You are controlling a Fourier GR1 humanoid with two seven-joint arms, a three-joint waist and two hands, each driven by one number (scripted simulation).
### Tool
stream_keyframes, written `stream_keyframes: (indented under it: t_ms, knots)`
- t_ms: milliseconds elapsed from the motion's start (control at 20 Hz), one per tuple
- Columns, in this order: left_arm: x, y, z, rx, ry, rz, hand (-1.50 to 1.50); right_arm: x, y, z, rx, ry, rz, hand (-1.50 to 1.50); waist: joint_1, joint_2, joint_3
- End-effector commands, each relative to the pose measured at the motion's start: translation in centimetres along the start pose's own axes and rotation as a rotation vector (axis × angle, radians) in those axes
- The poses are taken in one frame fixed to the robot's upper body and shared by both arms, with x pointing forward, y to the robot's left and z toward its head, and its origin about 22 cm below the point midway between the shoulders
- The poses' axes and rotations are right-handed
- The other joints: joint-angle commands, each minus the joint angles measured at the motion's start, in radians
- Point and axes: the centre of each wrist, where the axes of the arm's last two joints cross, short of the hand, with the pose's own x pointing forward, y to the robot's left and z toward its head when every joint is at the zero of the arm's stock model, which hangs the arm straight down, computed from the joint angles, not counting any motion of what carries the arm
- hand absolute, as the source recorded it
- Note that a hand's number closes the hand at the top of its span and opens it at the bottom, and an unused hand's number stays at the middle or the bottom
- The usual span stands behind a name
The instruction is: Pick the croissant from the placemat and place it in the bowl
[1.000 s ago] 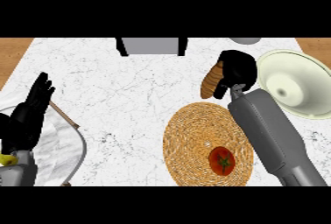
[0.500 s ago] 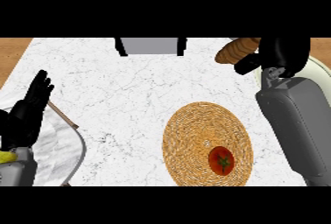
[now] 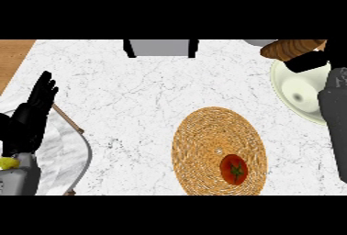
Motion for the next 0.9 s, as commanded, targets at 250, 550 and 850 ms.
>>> stream_keyframes:
  t_ms: [250, 550, 850]
  knots:
    - [1.2, -1.2, 0.9, -0.024, -0.014, 0.015, 0.0, -9.2, 3.0, -4.7, 0.006, 0.042, -0.035, 1.5, 0.015, 0.005, 0.001]
    - [-1.0, -0.2, -0.4, -0.008, -0.018, -0.006, 0.0, -12.8, 3.6, -7.2, 0.011, 0.036, -0.038, 1.5, 0.018, 0.01, 0.001]
    - [0.5, -1.6, 0.0, -0.026, -0.023, 0.014, 0.0, -16.3, 4.4, -7.6, 0.227, 0.299, 0.07, 1.5, 0.035, 0.014, 0.002]
